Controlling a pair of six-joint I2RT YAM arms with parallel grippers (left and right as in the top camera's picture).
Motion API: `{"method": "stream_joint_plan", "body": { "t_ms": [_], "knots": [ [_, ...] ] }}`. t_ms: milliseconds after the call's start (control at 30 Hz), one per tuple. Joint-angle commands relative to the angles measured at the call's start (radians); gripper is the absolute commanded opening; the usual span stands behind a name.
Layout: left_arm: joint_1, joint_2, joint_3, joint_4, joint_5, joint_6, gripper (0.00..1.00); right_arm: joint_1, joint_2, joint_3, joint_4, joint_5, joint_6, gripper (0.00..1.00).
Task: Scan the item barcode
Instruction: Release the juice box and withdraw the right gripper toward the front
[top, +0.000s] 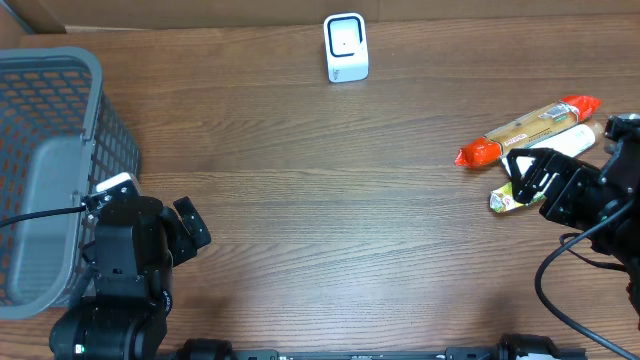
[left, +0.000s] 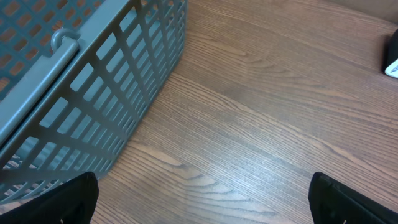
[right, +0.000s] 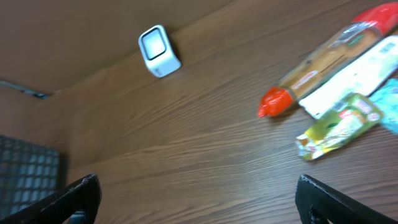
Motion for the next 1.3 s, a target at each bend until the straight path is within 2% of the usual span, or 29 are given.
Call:
{"method": "stream_joint_plan", "body": {
  "t_ms": [0,200,400,500,633,800,1000,1133,1267],
  "knots": [
    [0.003,-0.001,0.000,0.000,-0.012,-0.010,1.00,0.005,-0.008,0.030,0.009,0.131,-0.021,1.00],
    [0.003,-0.002,0.000,0.000,-0.012,-0.010,0.99,0.005,-0.019,0.030,0.051,0.284,-0.022,1.00],
    [0.003,-0.001,0.000,0.000,-0.012,-0.010,1.00,0.005,-0.043,0.015,0.081,0.277,-0.071,1.00],
    [0.003,-0.001,0.000,0.000,-0.012,-0.010,0.99,0.005,-0.054,-0.057,0.200,0.277,-0.159,1.00],
    [0.003,-0.001,0.000,0.000,-0.012,-0.010,1.00,0.006,-0.143,-0.257,0.459,0.269,-0.245,1.00],
    [0.003,-0.002,0.000,0.000,-0.012,-0.010,1.00,0.041,-0.316,-0.607,0.816,0.271,-0.251,1.00],
    [0.003,-0.001,0.000,0.000,-0.013,-0.010,1.00,0.118,-0.534,-1.042,1.243,0.273,-0.353,1.00],
    [0.003,-0.001,0.000,0.000,-0.012,-0.010,1.00,0.174,-0.666,-1.259,1.413,0.288,-0.365,1.00],
    [0.003,-0.001,0.000,0.000,-0.012,-0.010,0.99,0.204,-0.772,-1.394,1.485,0.296,-0.365,1.00]
  ]
}}
